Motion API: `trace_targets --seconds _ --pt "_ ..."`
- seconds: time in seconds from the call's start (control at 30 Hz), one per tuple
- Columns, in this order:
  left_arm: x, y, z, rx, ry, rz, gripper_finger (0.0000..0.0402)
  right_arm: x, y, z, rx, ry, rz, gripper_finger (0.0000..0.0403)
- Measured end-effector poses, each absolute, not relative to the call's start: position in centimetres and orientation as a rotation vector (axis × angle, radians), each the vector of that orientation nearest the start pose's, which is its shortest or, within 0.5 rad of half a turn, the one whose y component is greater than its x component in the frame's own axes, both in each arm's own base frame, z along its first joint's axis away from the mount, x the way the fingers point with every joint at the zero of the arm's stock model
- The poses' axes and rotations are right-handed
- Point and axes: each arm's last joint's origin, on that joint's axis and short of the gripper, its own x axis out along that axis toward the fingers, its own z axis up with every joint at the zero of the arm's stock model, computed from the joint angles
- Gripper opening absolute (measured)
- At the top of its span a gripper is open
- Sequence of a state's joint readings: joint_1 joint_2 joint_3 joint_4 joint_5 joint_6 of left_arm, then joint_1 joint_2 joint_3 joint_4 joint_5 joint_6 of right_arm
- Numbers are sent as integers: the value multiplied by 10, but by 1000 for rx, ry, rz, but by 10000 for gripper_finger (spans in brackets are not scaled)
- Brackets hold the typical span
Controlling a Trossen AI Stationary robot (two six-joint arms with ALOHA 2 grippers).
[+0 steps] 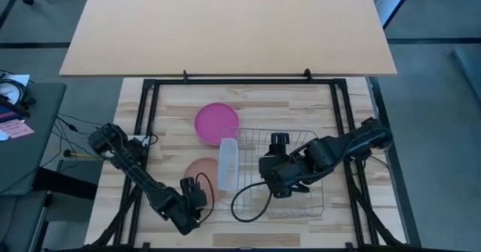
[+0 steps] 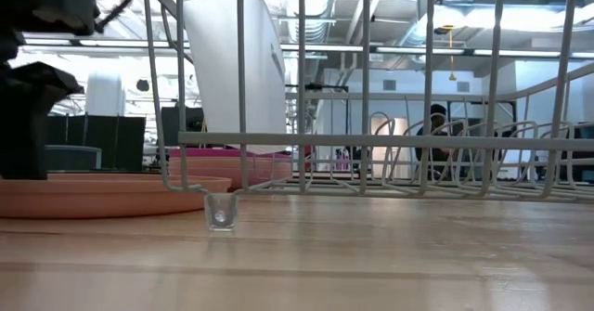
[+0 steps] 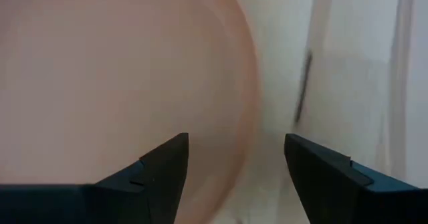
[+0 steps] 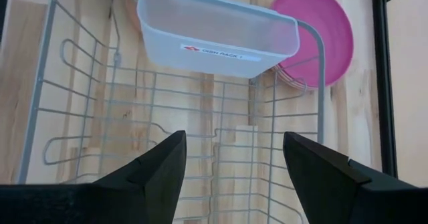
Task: Sort dishes
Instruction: Put the light brown plate in the dish rack
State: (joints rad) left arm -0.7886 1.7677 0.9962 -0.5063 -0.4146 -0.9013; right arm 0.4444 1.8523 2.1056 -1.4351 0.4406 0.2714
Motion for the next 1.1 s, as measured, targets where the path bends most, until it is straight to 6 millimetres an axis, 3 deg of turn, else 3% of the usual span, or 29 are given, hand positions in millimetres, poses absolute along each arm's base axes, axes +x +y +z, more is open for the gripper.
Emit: trace_targets --seconds 0.17,0.4,0.53,0.77,0.93,1.1 --pt "235 -211 144 -74 1102 147 171 323 139 390 -267 1050 -139 256" --pt "231 -204 145 -73 1195 175 23 322 139 390 -271 1052 -137 256" --pt "218 -197 154 -105 1247 262 11 320 140 389 -282 1067 -134 256" --pt "189 -195 213 -318 1127 283 3 316 145 388 -303 1083 -122 256" --pt "164 -187 260 -479 876 287 2 312 150 388 -321 1092 -108 256" --pt "149 -177 308 -503 557 228 1 309 156 388 -317 1083 -106 256"
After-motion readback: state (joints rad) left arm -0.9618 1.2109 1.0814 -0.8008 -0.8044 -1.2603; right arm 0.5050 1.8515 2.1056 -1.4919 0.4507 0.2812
